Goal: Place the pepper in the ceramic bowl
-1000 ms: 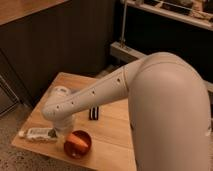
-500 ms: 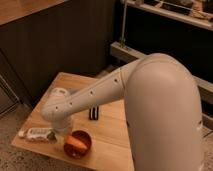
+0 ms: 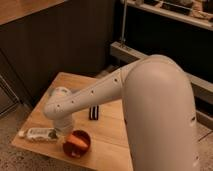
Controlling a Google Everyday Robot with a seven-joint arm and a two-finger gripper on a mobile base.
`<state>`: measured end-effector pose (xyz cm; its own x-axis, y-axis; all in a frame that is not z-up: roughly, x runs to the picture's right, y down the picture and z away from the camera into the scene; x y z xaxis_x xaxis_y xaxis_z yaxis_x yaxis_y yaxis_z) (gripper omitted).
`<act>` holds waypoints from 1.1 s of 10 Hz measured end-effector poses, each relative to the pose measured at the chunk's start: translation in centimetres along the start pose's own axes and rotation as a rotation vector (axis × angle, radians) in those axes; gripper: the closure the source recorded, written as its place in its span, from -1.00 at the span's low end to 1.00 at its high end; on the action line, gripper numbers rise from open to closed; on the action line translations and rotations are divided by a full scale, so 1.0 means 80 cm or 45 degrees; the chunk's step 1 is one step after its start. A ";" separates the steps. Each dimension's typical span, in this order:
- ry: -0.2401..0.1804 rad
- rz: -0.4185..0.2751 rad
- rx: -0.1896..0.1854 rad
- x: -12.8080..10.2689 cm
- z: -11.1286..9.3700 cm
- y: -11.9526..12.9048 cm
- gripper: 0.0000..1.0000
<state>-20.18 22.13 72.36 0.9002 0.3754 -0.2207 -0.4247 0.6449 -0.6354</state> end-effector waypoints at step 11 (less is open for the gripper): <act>-0.102 0.119 0.008 -0.035 -0.032 -0.046 -0.60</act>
<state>-20.91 17.04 73.44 0.8460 0.4862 -0.2188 -0.5074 0.6085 -0.6101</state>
